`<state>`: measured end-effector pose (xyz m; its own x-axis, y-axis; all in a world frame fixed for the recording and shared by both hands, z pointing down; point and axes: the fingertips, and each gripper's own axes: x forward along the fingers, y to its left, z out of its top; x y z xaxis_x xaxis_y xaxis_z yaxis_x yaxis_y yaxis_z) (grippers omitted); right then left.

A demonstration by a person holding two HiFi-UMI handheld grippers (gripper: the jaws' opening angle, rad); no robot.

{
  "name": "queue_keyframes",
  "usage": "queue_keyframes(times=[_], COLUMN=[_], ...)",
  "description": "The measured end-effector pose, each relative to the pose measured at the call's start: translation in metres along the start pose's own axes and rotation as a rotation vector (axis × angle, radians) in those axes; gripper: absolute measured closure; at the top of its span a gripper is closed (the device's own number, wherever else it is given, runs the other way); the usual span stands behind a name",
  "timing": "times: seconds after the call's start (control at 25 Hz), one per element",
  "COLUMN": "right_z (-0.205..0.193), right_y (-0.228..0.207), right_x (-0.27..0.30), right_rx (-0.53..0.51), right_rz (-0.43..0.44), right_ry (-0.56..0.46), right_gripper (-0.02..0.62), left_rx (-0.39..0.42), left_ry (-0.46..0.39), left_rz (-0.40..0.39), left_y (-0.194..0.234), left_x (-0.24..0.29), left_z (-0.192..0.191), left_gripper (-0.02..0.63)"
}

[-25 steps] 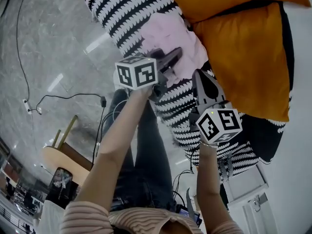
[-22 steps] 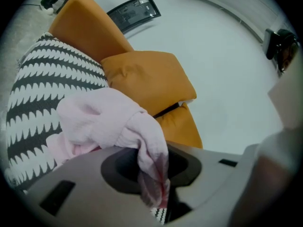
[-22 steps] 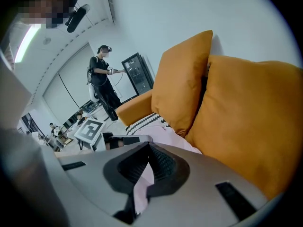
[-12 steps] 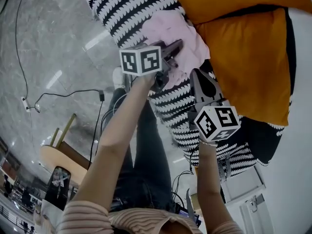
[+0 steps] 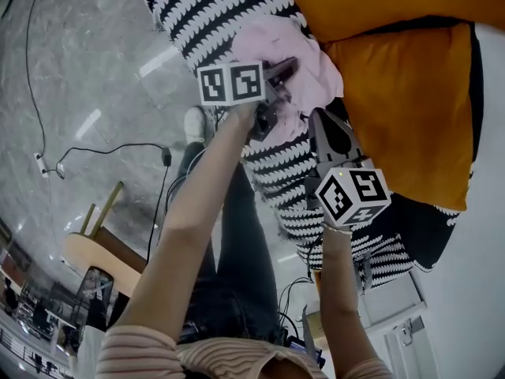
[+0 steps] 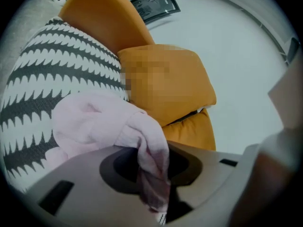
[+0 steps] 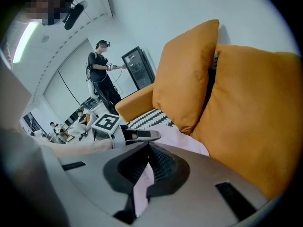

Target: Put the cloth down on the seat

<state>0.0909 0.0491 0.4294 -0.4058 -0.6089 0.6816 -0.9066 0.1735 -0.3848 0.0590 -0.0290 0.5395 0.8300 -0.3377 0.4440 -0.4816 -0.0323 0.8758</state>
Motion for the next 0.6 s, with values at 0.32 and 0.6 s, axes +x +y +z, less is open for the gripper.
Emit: queue_keyframes(times=[0.32, 0.6], right_z=[0.01, 0.017], right_y=[0.011, 0.016], right_x=[0.001, 0.0], right_rx=[-0.005, 0.0], right_rz=[-0.012, -0.018], right_ry=[0.0, -0.011], right_gripper=[0.588, 0.588], left_rx=[-0.081, -0.099], left_ry=[0.017, 0.006], left_rz=[-0.024, 0.017], left_y=[-0.004, -0.005], left_x=[-0.007, -0.013], left_z=[0.006, 0.008], left_gripper=[0.46, 0.406])
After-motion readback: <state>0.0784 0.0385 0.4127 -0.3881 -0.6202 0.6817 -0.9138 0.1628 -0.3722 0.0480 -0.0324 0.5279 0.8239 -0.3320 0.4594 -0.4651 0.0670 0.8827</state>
